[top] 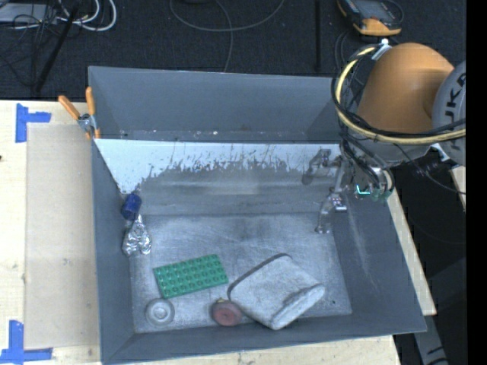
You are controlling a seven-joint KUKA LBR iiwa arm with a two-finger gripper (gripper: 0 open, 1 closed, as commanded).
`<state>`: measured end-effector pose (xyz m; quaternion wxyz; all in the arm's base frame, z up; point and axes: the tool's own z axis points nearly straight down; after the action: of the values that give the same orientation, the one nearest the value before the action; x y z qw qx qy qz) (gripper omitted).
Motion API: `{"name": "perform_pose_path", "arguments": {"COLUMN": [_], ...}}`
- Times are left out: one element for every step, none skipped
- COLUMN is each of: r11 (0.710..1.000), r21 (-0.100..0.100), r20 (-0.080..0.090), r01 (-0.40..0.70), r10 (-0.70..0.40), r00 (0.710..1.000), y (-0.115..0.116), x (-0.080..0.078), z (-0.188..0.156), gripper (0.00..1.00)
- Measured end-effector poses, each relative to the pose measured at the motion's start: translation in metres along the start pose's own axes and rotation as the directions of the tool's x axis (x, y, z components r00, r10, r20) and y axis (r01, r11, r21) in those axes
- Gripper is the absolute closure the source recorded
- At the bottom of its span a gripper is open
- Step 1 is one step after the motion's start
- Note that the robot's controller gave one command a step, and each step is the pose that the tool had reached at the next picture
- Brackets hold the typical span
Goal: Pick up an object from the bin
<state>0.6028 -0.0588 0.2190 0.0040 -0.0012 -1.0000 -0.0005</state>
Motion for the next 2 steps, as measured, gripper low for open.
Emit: {"name": "perform_pose_path", "arguments": {"r11": [1.0,0.966], "r21": [-0.002,0.0], "r20": [-0.002,0.002], "r01": [0.025,0.258], "r10": [-0.025,-0.258], "r00": [1.0,0.966], "y": [0.066,0.148], "x": [0.02,0.087], "z": [0.078,0.13], "gripper": [0.0,0.0]}}
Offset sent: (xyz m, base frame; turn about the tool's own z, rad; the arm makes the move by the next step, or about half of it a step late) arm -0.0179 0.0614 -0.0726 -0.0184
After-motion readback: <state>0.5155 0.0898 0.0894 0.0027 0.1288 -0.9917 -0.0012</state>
